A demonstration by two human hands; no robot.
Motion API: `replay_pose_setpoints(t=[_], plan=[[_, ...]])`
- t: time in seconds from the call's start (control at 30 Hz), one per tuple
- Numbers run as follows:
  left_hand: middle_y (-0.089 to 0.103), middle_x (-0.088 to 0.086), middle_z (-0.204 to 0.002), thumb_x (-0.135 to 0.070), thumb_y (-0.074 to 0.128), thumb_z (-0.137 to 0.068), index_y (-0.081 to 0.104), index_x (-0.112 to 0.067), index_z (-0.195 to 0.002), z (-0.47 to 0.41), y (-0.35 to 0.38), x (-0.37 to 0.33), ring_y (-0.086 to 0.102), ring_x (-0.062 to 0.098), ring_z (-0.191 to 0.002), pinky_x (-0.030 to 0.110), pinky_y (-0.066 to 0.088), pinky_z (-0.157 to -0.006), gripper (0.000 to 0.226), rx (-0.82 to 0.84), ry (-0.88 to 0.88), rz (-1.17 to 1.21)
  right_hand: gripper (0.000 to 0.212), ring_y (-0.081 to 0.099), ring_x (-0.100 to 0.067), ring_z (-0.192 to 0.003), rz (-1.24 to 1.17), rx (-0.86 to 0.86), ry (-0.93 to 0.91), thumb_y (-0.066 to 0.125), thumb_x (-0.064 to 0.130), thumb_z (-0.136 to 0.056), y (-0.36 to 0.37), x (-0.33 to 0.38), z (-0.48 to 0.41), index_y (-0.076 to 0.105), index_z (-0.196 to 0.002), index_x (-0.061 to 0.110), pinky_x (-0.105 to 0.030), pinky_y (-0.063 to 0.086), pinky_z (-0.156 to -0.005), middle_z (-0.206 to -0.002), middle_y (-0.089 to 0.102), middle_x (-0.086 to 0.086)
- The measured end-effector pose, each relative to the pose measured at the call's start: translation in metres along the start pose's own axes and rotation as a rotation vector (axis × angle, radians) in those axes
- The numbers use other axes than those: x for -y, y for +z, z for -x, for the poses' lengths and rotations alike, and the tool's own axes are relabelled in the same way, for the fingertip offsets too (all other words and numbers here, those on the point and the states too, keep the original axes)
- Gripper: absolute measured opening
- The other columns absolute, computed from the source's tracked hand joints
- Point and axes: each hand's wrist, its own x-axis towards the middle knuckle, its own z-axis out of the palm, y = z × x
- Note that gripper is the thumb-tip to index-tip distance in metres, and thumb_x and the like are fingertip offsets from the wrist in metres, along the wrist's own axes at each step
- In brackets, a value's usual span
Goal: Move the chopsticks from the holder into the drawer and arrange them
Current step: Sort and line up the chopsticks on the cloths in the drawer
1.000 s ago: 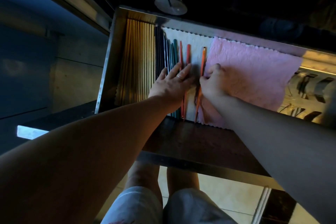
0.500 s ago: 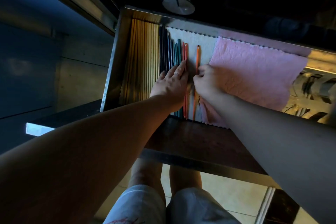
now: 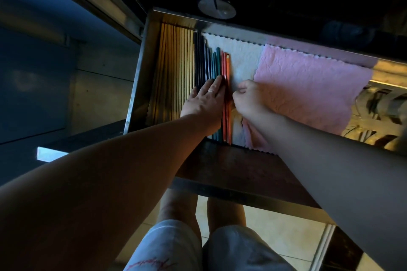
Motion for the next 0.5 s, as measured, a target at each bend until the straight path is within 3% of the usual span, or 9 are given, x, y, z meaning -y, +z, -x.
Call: replay_pose_setpoints(t=[0.17, 0.3, 0.4, 0.5], plan=[[-0.012, -0.002, -0.164, -0.015, 0.038, -0.097, 0.001, -0.025, -0.156, 0.017, -0.011, -0.008, -0.008, 0.023, -0.151, 0.048, 0.005, -0.122, 0.07, 0.066, -0.058, 0.031, 0.038, 0.056, -0.029, -0.115, -0.036, 0.037, 0.025, 0.049, 0.005, -0.091, -0.017, -0.003, 0.024, 0.051, -0.129, 0.003, -0.033, 0.044, -0.094, -0.126, 0.057, -0.017], [-0.009, 0.002, -0.164, -0.02, 0.044, -0.097, 0.014, -0.027, -0.155, 0.052, -0.03, -0.026, -0.004, 0.03, -0.151, 0.054, 0.01, -0.119, 0.065, 0.139, -0.136, 0.108, 0.034, 0.063, -0.03, -0.106, 0.102, -0.001, -0.057, 0.051, 0.025, -0.087, -0.05, -0.007, 0.066, 0.06, -0.118, 0.016, -0.034, 0.051, -0.092, -0.117, 0.066, -0.01], [-0.006, 0.003, -0.165, -0.028, 0.043, -0.098, 0.014, -0.03, -0.155, 0.082, -0.045, -0.046, -0.001, 0.032, -0.151, 0.055, 0.012, -0.117, 0.064, 0.161, -0.172, 0.161, 0.042, 0.056, -0.028, -0.119, 0.235, -0.029, -0.062, 0.05, 0.033, -0.089, -0.078, -0.007, 0.105, 0.054, -0.129, 0.022, -0.033, 0.045, -0.099, -0.131, 0.058, -0.009], [0.002, 0.002, -0.165, -0.04, 0.042, -0.099, 0.018, -0.03, -0.154, 0.113, -0.052, -0.066, 0.004, 0.032, -0.151, 0.054, 0.016, -0.116, 0.061, 0.12, -0.152, 0.168, 0.048, 0.049, -0.031, -0.126, 0.285, -0.049, -0.065, 0.046, 0.04, -0.088, -0.1, -0.012, 0.144, 0.047, -0.135, 0.025, -0.041, 0.041, -0.105, -0.139, 0.05, -0.01]])
